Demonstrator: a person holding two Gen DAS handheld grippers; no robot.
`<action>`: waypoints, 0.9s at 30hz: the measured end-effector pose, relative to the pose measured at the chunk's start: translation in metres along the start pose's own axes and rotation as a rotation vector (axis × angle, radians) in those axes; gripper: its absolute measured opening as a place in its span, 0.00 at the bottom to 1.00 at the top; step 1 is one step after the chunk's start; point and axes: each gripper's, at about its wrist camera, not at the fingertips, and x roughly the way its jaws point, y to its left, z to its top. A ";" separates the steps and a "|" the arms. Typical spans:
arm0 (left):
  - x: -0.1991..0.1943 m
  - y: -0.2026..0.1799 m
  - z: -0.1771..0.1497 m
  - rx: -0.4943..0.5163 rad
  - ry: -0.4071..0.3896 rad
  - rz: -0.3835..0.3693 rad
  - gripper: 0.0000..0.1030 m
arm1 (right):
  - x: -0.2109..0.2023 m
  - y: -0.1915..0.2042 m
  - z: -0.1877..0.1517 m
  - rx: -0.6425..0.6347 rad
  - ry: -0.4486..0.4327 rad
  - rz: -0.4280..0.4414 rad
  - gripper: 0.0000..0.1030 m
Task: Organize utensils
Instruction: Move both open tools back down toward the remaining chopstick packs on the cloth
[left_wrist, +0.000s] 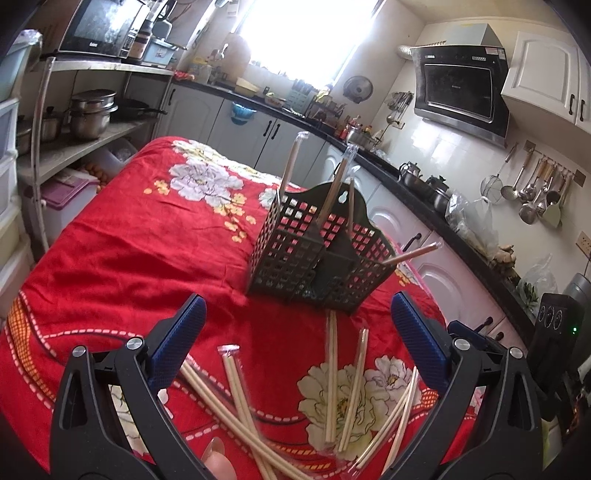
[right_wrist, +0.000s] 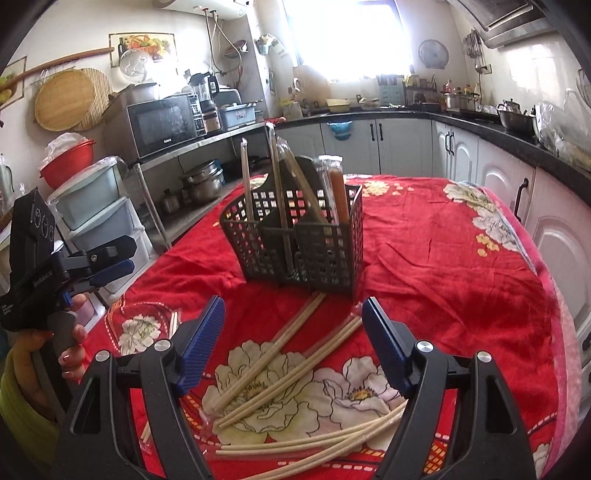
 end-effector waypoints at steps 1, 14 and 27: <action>0.000 0.001 -0.002 0.000 0.004 0.002 0.90 | 0.001 0.000 -0.001 0.000 0.004 0.001 0.72; 0.001 0.027 -0.022 -0.046 0.056 0.058 0.90 | 0.008 -0.004 -0.020 0.013 0.058 -0.008 0.72; 0.012 0.045 -0.047 -0.067 0.167 0.096 0.90 | 0.009 -0.024 -0.038 0.056 0.100 -0.039 0.72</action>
